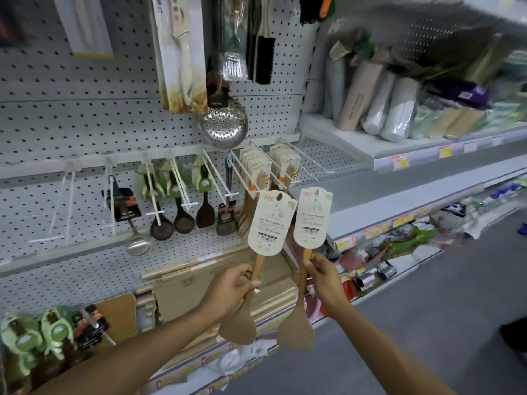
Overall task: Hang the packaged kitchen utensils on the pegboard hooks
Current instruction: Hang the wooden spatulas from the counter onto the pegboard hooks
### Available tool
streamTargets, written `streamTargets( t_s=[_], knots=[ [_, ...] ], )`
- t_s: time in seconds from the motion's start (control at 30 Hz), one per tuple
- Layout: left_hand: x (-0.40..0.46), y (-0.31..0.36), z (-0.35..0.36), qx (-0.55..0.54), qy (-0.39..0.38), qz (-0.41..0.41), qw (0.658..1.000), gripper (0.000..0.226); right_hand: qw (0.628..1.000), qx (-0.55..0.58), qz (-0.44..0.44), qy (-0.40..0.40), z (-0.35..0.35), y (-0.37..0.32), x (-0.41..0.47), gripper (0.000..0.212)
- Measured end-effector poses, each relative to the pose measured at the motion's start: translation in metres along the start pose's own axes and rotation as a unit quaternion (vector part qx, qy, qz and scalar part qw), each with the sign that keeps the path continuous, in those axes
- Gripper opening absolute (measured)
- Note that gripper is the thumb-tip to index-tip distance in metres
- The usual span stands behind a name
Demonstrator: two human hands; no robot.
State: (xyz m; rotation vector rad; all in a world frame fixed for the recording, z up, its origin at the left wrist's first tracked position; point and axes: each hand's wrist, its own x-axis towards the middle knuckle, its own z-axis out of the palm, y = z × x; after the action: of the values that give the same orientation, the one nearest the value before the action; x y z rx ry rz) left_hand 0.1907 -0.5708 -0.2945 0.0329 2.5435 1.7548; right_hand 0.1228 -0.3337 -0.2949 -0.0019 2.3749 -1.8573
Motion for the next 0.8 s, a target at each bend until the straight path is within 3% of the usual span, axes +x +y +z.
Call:
streamTargets(
  t_s=[0.43, 0.8],
  knots=[
    [0.06, 0.001, 0.007, -0.001, -0.027, 0.002, 1.0, 0.008, 0.999, -0.027, 0.045, 0.012, -0.021, 0.011, 0.084, 0.016],
    [0.089, 0.007, 0.031, 0.019, -0.003, -0.029, 0.999, 0.012, 0.996, -0.052, 0.035, -0.059, -0.042, 0.033, 0.141, 0.02]
  ],
)
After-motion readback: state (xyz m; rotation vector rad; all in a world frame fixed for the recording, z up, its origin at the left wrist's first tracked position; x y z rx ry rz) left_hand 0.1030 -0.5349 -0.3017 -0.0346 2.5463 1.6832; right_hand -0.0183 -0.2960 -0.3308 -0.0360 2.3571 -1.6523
